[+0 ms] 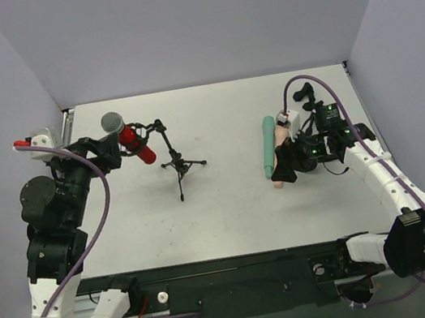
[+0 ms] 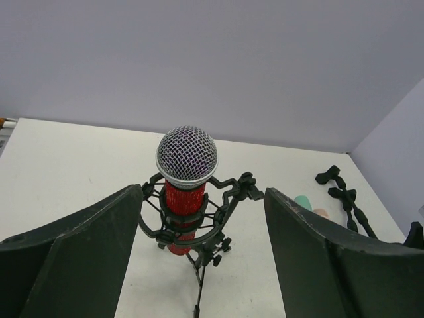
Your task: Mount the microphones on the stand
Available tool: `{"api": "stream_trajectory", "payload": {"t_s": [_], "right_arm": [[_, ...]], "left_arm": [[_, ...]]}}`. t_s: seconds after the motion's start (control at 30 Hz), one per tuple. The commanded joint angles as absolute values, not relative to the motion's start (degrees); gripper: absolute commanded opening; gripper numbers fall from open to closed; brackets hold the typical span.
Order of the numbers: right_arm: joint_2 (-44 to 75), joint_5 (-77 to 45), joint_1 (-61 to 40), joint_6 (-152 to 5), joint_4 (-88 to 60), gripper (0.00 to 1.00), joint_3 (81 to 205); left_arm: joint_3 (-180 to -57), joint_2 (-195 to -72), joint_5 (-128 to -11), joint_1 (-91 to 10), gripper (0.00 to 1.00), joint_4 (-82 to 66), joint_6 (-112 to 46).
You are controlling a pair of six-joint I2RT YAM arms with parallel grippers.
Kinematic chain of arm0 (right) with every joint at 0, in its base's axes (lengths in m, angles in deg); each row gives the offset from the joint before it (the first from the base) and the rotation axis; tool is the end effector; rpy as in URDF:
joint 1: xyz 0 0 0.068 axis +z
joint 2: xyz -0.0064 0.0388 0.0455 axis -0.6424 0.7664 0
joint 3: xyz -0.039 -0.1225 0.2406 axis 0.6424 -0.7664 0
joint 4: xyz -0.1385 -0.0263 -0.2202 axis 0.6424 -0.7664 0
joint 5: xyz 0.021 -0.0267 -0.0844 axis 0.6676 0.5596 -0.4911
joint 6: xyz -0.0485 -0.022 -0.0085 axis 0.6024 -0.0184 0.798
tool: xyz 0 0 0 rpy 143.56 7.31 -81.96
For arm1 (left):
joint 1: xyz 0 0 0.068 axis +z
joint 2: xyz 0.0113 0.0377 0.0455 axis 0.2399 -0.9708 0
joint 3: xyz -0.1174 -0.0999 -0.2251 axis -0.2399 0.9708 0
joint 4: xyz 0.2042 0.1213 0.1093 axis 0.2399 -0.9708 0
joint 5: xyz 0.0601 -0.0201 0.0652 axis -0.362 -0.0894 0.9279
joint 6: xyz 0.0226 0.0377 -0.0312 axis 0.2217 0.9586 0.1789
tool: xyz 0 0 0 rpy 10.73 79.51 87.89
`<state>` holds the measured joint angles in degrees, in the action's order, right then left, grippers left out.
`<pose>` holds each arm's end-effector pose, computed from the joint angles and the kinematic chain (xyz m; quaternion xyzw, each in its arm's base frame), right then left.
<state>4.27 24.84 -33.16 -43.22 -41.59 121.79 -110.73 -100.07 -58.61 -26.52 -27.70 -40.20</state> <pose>0.2477 0.0563 0.2870 -0.3758 0.7660 0.3208 0.4111 0.1319 -0.0280 0.4474 -0.0538 0.6744 -0.1840 0.7130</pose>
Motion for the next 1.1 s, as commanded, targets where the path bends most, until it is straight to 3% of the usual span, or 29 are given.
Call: {"api": "stream_trajectory", "payload": {"t_s": [0.0,0.2,0.37,0.5,0.67,0.9,1.07], "right_arm": [[3.82,26.72,-33.03,-41.98,-42.81,0.93,123.76],[3.73,26.89,-32.94,-41.89,-42.81,0.93,123.76],[3.90,26.98,-33.03,-41.89,-42.81,0.93,123.85],[3.73,26.80,-33.03,-41.89,-42.81,0.93,123.85],[3.55,26.80,-33.11,-41.89,-42.81,0.93,123.85],[3.11,27.24,-33.12,-41.98,-42.98,0.93,123.94],[2.94,27.42,-33.12,-41.72,-43.33,0.93,124.11]], "left_arm": [[-112.16,-101.57,-63.51,-26.45,0.83,-29.41,-40.46],[-110.58,-100.17,-74.76,-26.88,0.77,-29.76,-45.64],[-105.05,-98.32,-72.86,-31.88,0.76,-26.60,-48.46],[-100.57,-99.19,-63.64,-43.45,0.75,-23.00,-47.68],[-95.30,-105.25,-38.90,-63.59,0.78,-15.36,-39.95],[-88.87,-114.22,-25.49,-64.33,0.82,2.57,-36.78],[-89.58,-121.77,-26.44,-59.33,0.83,5.31,-37.57]]}}
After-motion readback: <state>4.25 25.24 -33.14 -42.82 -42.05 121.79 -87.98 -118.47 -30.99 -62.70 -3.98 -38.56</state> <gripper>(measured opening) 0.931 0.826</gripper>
